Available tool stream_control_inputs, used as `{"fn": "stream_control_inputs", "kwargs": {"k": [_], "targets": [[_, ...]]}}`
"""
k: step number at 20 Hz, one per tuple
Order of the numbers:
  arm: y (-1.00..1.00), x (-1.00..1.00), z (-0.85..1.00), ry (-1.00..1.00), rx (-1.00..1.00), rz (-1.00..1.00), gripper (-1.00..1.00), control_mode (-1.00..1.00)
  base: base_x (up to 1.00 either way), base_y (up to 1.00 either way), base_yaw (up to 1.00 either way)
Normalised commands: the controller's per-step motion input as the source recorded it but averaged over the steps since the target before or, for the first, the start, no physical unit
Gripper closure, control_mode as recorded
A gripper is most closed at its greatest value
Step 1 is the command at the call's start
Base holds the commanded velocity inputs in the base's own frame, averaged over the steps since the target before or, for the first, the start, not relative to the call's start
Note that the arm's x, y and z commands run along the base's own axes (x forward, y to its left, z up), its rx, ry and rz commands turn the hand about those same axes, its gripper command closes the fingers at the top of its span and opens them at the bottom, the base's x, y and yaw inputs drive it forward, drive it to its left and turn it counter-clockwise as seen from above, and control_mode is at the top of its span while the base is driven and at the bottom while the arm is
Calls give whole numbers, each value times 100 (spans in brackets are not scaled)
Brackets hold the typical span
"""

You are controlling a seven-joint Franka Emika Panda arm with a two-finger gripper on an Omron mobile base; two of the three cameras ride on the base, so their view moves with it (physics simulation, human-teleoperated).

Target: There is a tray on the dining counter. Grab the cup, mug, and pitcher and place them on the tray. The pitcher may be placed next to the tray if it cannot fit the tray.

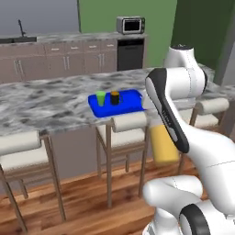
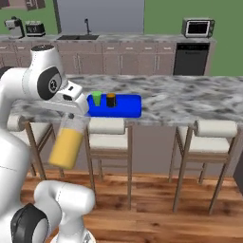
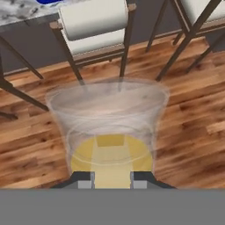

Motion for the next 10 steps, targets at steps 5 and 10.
{"fn": "stream_control_inputs", "kwargs": {"k": [5, 10], "targets": [[0, 0, 0, 0, 0, 0, 100, 100, 46, -70, 42], [0, 0, 0, 0, 0, 0, 100, 100, 40, -61, 32]]}}
